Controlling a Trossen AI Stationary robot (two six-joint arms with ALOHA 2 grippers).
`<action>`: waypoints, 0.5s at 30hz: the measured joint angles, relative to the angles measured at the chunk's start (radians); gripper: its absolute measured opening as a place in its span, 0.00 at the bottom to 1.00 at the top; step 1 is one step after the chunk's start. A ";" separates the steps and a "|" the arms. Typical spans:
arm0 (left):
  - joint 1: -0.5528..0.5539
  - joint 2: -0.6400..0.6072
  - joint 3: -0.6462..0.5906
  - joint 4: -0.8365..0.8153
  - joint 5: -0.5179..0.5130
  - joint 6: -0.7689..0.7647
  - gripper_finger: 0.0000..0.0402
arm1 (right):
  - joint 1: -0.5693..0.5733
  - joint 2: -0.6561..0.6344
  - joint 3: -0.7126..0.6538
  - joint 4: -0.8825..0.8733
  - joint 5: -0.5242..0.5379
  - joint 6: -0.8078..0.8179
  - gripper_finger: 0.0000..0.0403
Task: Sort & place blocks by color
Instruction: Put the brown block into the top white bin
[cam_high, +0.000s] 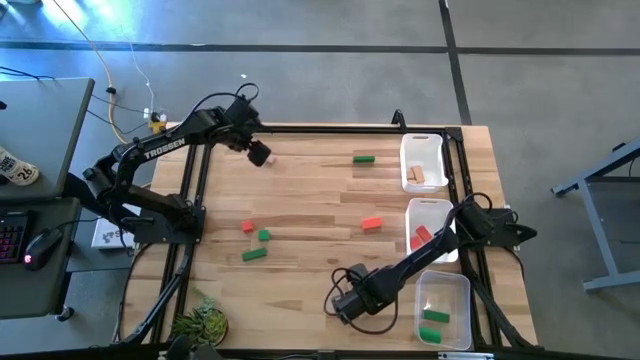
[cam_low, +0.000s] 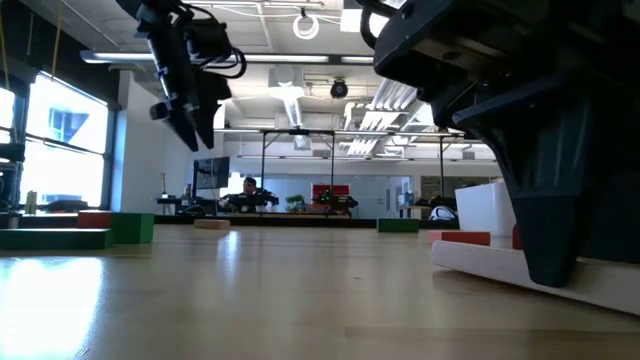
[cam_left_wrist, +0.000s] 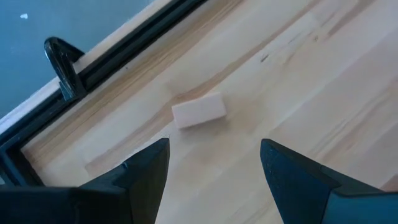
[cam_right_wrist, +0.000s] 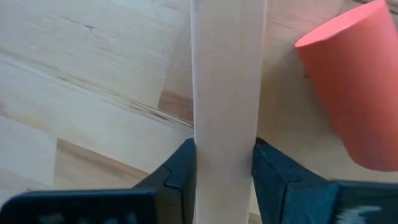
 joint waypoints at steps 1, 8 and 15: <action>0.000 0.000 0.000 0.009 0.000 0.000 0.59 | -0.002 0.000 0.000 -0.001 0.004 0.000 0.23; 0.000 0.000 0.000 0.060 0.000 -0.001 0.59 | -0.006 -0.001 -0.003 0.014 0.009 -0.035 0.23; -0.022 0.000 0.000 0.117 0.001 0.001 0.59 | -0.009 0.009 0.061 -0.044 0.048 -0.079 0.23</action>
